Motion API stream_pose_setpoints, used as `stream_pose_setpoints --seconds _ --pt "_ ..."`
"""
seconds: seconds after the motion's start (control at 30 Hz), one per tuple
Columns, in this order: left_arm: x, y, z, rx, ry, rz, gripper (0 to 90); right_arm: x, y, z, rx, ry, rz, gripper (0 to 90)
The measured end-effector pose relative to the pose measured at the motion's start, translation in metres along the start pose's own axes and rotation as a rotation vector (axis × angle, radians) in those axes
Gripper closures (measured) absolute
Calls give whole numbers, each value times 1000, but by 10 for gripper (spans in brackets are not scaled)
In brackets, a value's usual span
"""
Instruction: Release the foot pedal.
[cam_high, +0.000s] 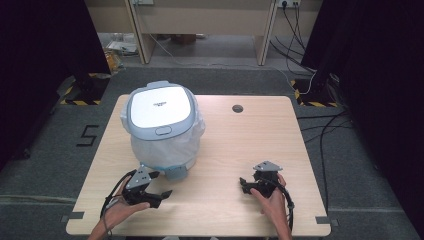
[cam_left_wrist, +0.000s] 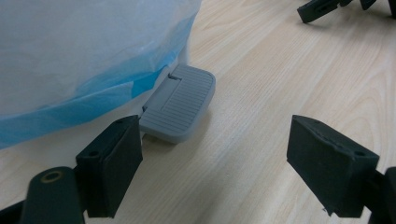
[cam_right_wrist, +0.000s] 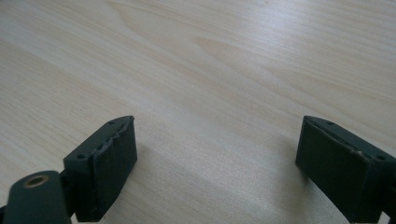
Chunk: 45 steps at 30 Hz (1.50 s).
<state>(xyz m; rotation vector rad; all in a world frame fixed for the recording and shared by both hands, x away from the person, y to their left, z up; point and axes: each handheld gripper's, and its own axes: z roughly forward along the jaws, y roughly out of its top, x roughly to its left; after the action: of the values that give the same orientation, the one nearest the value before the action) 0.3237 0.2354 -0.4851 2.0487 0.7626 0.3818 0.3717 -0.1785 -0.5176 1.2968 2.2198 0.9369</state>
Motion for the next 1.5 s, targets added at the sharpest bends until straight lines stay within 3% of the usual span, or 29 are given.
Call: stream_pose_setpoints --seconds 0.6,1.13,1.37,1.5 --pt "14 -25 -12 11 30 -41 152 0 0 0 0 2 -1 126" --pt "19 -46 -18 61 90 -28 162 0 0 0 0 1 -2 125" --pt "23 -53 -24 73 99 -48 161 0 0 0 0 1 -1 125" --pt "19 -58 -26 97 99 -33 162 0 0 0 0 2 -1 125"
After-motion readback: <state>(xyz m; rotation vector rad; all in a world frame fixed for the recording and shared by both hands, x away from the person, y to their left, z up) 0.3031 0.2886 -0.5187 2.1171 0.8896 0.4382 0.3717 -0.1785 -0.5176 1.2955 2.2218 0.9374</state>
